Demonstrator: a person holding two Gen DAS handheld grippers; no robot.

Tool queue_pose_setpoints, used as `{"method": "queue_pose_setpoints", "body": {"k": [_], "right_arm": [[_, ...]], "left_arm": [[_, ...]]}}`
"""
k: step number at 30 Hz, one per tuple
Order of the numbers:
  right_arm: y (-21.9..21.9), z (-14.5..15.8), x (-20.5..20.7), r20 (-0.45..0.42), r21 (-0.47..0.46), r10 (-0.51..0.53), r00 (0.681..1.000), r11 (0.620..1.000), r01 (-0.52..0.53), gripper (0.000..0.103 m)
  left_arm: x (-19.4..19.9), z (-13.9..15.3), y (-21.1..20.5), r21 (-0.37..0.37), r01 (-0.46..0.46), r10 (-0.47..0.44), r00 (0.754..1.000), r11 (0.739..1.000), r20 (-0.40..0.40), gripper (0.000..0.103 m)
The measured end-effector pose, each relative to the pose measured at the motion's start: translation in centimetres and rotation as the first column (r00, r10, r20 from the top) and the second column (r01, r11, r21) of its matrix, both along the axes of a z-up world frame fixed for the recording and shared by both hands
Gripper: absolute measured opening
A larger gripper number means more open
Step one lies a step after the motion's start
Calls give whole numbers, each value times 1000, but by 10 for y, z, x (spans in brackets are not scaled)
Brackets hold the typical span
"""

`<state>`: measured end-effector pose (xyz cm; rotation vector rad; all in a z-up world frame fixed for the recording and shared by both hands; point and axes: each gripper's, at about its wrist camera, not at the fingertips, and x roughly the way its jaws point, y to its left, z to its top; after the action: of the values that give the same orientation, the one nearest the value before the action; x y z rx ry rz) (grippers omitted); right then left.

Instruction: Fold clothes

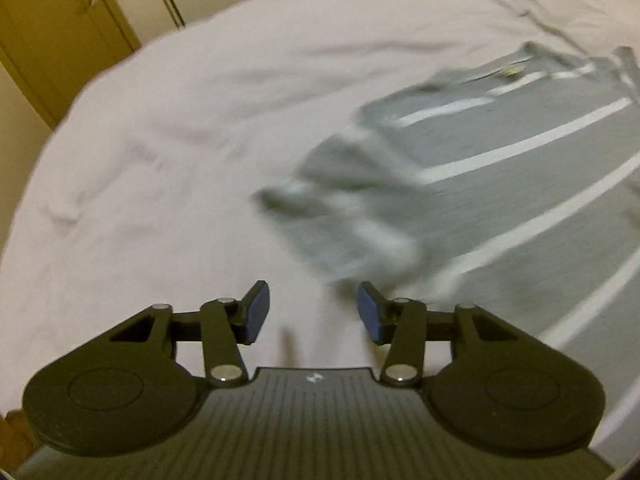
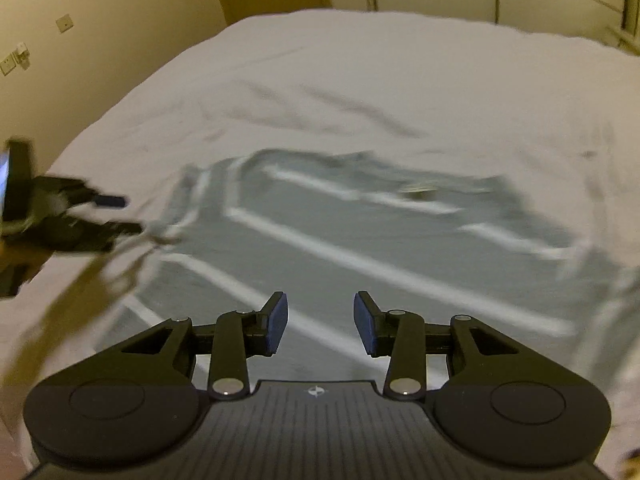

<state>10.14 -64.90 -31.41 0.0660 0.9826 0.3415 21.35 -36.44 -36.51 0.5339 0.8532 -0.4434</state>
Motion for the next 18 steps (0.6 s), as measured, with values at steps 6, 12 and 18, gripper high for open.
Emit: {"method": "queue_pose_setpoints", "body": {"k": [6,12,18], "right_arm": [[143,-25,29,-15,-33,147,989,989,-148,38],[171,-30,46,-21,-32,114,993,993,-115,39],[180,-38,54,-14,-97,103,995,990,-103,39]], "left_arm": [[59,-7,19,-30,167,-165,985,985,56,41],[68,-41,-16,146,441,-459,881,885,120,38],[108,-33,-14,-31,336,-333,940,941,76,2]]}}
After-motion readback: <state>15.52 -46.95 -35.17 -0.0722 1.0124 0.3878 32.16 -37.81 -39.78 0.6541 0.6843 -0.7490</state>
